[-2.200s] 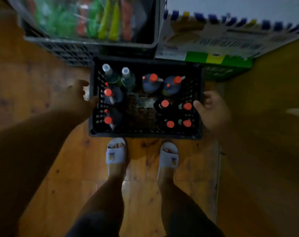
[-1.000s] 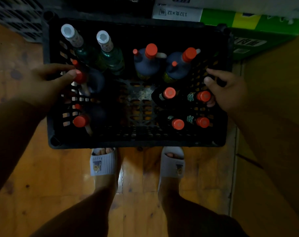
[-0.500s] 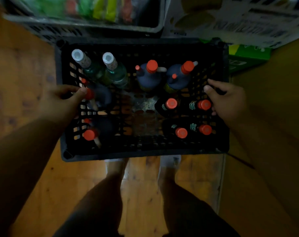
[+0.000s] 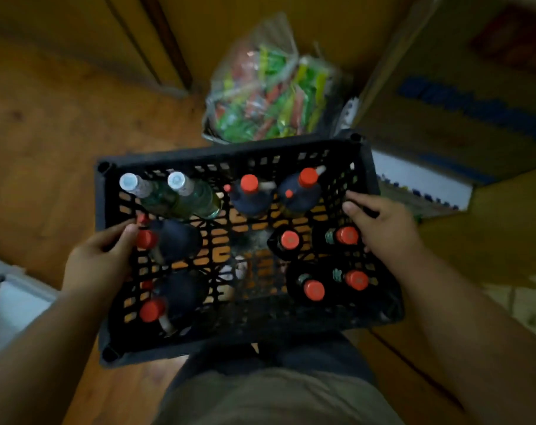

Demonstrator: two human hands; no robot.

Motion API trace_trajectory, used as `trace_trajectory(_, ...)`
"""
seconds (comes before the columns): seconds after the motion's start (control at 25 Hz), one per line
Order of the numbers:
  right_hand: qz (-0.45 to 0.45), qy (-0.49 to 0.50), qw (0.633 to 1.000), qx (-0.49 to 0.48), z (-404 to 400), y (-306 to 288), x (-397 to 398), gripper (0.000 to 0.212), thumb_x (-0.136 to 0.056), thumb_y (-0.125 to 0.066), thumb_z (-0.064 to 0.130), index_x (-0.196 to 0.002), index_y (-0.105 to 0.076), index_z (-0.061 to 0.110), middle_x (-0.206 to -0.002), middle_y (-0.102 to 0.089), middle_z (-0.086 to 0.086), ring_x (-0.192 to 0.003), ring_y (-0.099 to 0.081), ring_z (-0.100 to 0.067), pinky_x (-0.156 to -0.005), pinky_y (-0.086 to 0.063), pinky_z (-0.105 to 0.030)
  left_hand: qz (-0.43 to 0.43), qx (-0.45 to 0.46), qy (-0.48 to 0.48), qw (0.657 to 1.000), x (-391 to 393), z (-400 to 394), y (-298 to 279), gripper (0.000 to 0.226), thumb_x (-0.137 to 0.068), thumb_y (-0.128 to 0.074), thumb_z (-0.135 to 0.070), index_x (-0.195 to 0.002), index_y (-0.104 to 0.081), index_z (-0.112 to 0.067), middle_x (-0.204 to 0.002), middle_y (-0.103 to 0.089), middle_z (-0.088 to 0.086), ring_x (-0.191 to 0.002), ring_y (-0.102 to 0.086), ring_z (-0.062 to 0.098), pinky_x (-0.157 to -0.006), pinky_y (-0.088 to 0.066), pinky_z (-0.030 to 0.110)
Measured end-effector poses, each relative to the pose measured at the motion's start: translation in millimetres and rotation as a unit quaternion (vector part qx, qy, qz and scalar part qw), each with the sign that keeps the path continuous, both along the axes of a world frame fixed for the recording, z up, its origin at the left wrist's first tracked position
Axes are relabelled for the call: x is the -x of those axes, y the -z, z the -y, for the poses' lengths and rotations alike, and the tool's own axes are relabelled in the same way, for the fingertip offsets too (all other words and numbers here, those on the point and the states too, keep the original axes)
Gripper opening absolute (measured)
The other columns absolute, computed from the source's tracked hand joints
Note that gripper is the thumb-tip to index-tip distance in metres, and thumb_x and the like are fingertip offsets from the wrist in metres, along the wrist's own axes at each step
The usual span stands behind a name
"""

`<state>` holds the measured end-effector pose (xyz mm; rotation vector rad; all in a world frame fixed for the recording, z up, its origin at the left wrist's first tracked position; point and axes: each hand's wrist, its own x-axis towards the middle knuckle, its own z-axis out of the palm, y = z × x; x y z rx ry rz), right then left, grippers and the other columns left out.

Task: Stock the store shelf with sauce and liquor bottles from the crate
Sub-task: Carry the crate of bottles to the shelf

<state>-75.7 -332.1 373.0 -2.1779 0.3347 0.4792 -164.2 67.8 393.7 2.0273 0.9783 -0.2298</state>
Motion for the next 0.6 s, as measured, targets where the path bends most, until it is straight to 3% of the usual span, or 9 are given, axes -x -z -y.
trace_trajectory(0.12,0.013,-0.078,0.997,-0.019,-17,-29,-18,0.04,-0.086,-0.068,0.047,-0.123,-0.068,0.032,-0.118,-0.071,-0.004,-0.085,-0.062,-0.018,-0.085,-0.058,-0.047,0.019,-0.021,-0.094,0.995,43,13,-35,0.031,-0.094,-0.057,-0.049,-0.117,-0.069,-0.034,-0.099,-0.071,0.016,-0.078,-0.065,0.028,-0.075,-0.055,0.037)
trace_trajectory(0.24,0.029,-0.154,0.988,-0.011,-38,-53,-33,0.042,-0.085,-0.071,0.045,-0.123,-0.069,0.029,-0.116,-0.071,-0.007,-0.092,-0.066,-0.023,-0.082,-0.058,-0.043,0.027,-0.01,-0.182,0.983,88,16,-48,0.021,-0.093,-0.058,-0.049,-0.111,-0.068,-0.044,-0.087,-0.07,0.015,-0.061,-0.059,0.024,-0.062,-0.054,0.033)
trace_trajectory(0.32,0.017,-0.225,0.974,0.0,-64,-73,-32,0.041,-0.085,-0.069,0.047,-0.123,-0.068,0.032,-0.1,-0.074,-0.011,-0.077,-0.067,-0.026,-0.062,-0.059,-0.037,0.028,0.004,-0.245,0.969,135,22,-60,0.015,-0.093,-0.058,-0.048,-0.104,-0.068,-0.047,-0.081,-0.068,0.019,-0.058,-0.056,0.023,-0.061,-0.055,0.036)
trace_trajectory(0.4,0.015,-0.285,0.958,0.003,-96,-88,-31,0.04,-0.086,-0.069,0.045,-0.124,-0.067,0.034,-0.082,-0.068,-0.009,-0.061,-0.064,-0.026,-0.047,-0.055,-0.033,0.035,0.009,-0.319,0.947,181,27,-65,0.018,-0.094,-0.058,-0.045,-0.109,-0.068,-0.043,-0.084,-0.068,0.021,-0.059,-0.056,0.024,-0.06,-0.054,0.035)
trace_trajectory(0.6,0.004,-0.42,0.907,0.028,-195,-106,31,0.041,-0.085,-0.07,0.046,-0.124,-0.066,0.034,-0.083,-0.064,-0.012,-0.054,-0.06,-0.025,-0.045,-0.053,-0.032,0.048,0.001,-0.469,0.882,308,36,-68,0.023,-0.094,-0.06,-0.04,-0.113,-0.071,-0.035,-0.086,-0.069,0.008,-0.058,-0.058,0.025,-0.058,-0.055,0.033)
